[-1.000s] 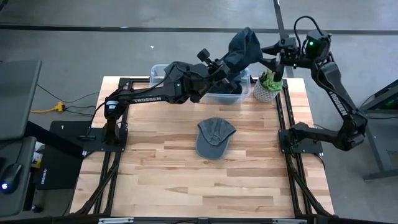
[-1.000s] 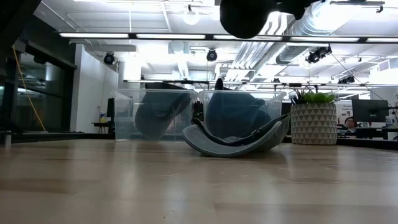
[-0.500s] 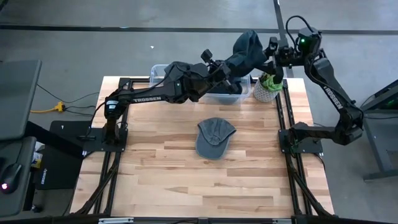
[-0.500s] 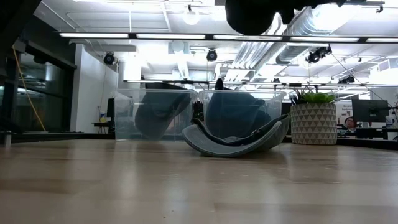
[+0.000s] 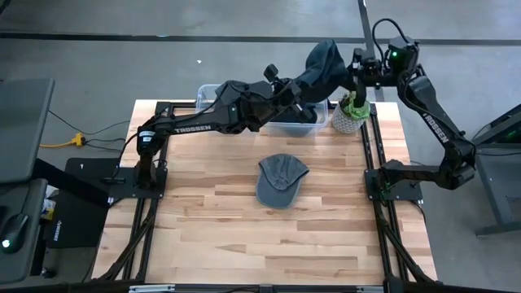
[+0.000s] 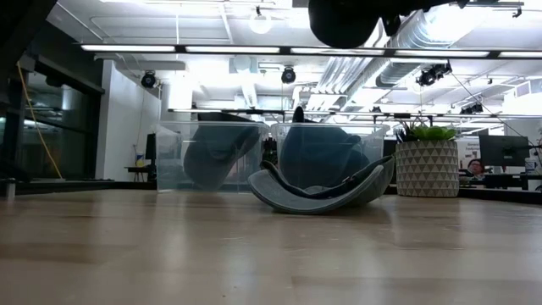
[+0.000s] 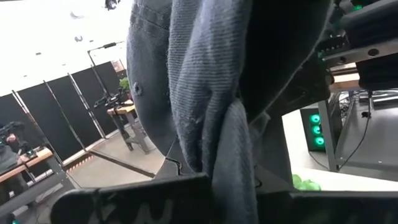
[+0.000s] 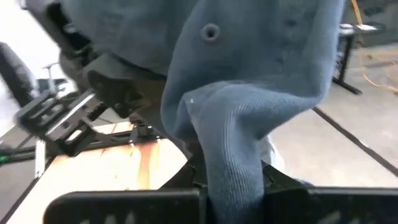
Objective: Pick & Place hat
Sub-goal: Put the blue cap into the right transparent bin
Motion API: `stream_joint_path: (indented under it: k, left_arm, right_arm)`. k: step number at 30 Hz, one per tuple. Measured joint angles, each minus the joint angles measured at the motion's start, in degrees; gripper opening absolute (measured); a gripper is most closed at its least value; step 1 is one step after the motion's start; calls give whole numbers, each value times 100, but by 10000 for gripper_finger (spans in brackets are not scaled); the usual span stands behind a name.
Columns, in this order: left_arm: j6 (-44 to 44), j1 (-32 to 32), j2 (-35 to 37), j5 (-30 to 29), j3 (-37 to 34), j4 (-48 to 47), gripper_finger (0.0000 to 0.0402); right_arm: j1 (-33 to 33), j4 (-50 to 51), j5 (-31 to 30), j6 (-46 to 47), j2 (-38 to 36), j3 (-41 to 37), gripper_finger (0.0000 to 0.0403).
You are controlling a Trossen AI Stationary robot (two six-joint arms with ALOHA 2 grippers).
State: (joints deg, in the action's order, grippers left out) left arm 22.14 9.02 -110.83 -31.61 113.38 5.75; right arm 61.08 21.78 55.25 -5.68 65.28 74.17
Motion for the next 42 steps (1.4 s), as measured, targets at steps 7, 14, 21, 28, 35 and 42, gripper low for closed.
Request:
stream_joint_path:
  k: [7, 14, 21, 28, 35, 42]
  left_arm:
    - [3, 0, 0, -349, 0, 29, 14]
    - [476, -2, 2, -393, 0, 60, 45]
    - [1695, -129, 9, -1592, 2, 246, 87]
    - [2996, -359, 315, -2398, 29, 385, 120]
    - [982, -161, 1040, -2280, -13, -2106, 124]
    - [-1574, 196, 1527, -1029, -50, -4755, 124]
  right_arm:
    - [-9, 64, -479, 185, 0, 0, 13]
    - [-2, 141, -1261, 308, 4, 0, 13]
    - [-2, 346, -1867, 266, 14, 0, 13]
    - [-21, 650, -1985, 421, 333, 0, 13]
    - [-239, 670, -2181, 393, 937, 0, 13]
    - [-385, 723, -2370, 244, 1499, -9, 13]
